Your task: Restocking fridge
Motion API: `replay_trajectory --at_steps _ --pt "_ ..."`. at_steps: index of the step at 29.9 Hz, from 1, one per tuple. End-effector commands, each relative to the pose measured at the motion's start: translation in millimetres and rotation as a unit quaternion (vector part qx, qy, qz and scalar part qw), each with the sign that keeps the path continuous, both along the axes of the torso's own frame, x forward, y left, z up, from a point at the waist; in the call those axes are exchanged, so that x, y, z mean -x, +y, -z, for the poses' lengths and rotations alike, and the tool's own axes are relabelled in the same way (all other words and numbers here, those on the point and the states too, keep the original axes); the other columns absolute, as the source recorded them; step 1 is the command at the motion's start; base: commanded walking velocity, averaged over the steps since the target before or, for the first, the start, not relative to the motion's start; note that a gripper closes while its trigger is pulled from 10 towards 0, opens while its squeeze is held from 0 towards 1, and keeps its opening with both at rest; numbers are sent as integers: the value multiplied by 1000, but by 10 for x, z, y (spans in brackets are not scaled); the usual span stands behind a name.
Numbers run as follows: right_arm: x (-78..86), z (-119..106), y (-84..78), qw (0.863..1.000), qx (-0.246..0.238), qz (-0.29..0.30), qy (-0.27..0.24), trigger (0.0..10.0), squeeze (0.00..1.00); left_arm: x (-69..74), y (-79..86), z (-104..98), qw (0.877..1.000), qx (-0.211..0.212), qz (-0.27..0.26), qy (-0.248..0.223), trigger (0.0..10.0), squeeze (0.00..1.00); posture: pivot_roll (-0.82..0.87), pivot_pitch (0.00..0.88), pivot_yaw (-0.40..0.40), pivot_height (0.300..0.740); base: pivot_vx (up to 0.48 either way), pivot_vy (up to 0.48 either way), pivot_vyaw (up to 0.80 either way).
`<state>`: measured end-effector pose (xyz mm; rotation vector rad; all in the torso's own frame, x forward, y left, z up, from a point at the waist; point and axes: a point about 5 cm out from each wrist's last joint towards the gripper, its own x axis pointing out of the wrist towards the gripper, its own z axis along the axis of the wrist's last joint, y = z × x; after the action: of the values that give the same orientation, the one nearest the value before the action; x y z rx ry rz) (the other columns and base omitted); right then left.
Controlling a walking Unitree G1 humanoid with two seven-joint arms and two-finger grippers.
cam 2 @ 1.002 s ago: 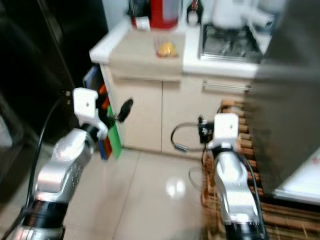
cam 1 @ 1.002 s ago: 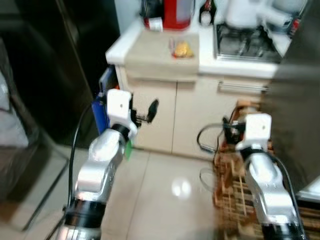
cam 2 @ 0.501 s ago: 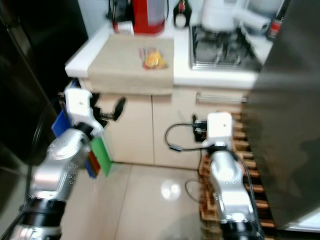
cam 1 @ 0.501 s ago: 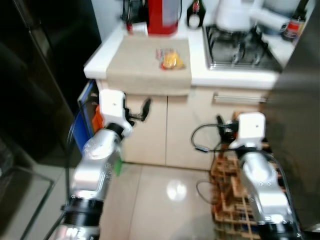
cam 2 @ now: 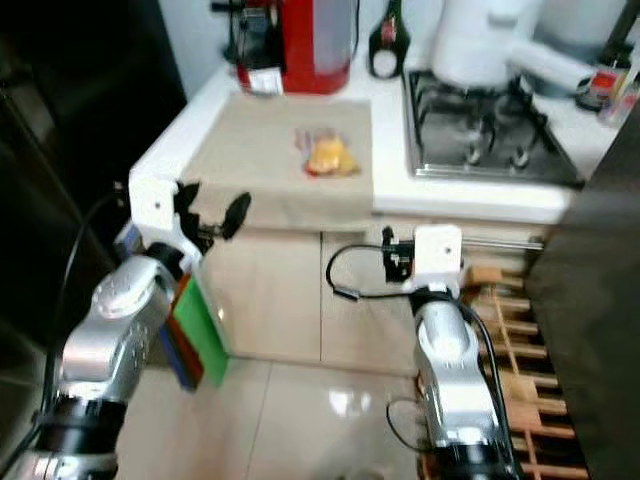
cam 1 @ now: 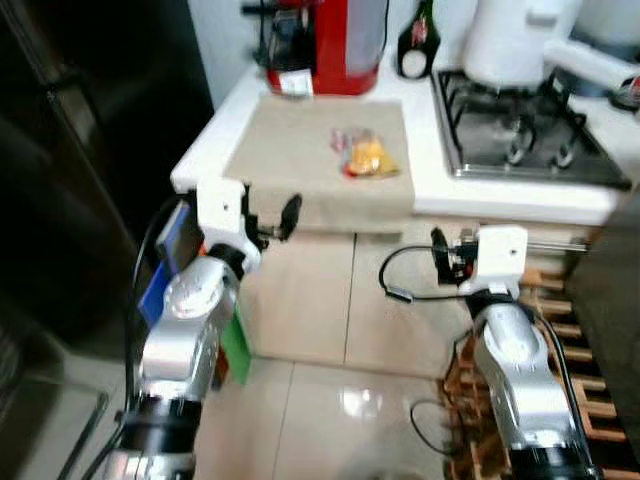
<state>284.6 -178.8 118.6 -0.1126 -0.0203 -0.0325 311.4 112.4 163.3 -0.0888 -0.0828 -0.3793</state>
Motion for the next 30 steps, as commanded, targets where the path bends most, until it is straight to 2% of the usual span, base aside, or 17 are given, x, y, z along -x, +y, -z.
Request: replay_trajectory --at_steps 1,5,11,14,15,21,25,30 --pt "-3 -67 21 1000 0 2 -18 10000 4 -29 73 -97 1000 -6 -7 -18 10000 1000 -110 0 58 740 480 0 0" --pt "9 -77 14 1000 7 3 -21 10000 8 -27 30 -142 1000 2 7 -23 10000 1000 -110 0 58 740 480 0 0" --pt "45 -81 16 1000 8 -3 -22 10000 24 -95 -104 -325 998 24 28 -46 10000 1000 -108 0 53 740 480 0 -800" --pt "60 -77 3 1000 14 1 -25 10000 27 -276 -241 -528 997 14 33 -65 10000 1000 -109 0 51 740 332 0 -671" --pt "61 -79 4 1000 14 2 -25 10000 27 -328 -256 -605 997 23 29 -71 10000 0 -122 0 55 740 0 0 0" --pt "75 -92 -5 1000 12 9 -27 10000 31 -646 -200 -860 997 43 -33 -48 10000 0 -128 0 62 740 0 0 0" --pt "94 -83 2 1000 13 10 -27 10000 27 -761 -292 -995 998 43 -15 -48 10000 0 -135 0 65 740 0 0 0" --pt "119 -89 -39 999 16 18 -28 10000 27 -813 -358 -993 999 31 -8 -23 10000 0 -149 0 75 740 0 0 0"
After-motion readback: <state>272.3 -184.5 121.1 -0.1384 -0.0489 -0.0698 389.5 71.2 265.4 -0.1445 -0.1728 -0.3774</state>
